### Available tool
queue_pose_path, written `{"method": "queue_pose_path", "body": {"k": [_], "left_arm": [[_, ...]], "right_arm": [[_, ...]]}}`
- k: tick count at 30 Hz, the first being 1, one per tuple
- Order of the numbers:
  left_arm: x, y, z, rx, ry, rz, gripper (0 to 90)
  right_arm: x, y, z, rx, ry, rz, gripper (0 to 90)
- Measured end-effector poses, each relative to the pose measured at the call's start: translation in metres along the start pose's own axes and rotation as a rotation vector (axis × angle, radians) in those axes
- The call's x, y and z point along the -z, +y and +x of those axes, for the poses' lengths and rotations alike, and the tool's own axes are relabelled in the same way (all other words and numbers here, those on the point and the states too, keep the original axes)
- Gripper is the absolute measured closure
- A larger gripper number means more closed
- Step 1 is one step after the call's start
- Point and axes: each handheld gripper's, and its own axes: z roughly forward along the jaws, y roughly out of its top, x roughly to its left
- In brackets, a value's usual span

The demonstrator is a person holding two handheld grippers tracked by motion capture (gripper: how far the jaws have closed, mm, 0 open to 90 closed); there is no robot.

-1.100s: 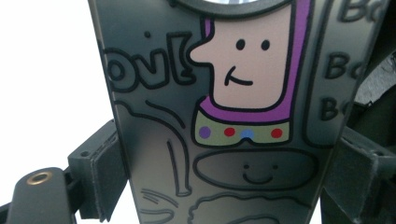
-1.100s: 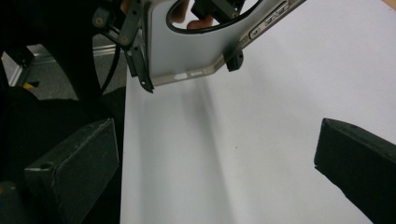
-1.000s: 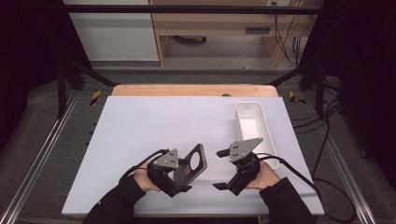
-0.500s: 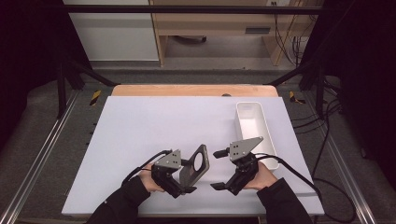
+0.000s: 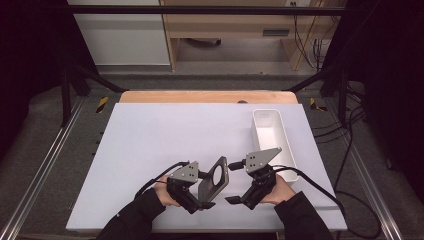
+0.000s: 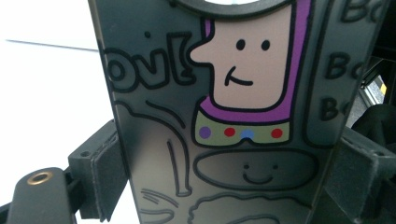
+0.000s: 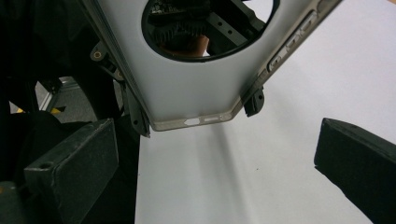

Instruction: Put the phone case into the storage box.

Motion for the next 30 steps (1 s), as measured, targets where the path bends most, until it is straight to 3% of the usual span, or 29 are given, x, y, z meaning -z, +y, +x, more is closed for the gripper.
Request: {"method": "queue_pose_path", "body": {"k": [30], "left_arm": [[-0.011, 0.005, 0.002, -0.015, -0.035, 0.044, 12.0]], "right_arm": [[-0.004, 0.0, 0.003, 0.004, 0.045, -0.041, 0.1]]}}
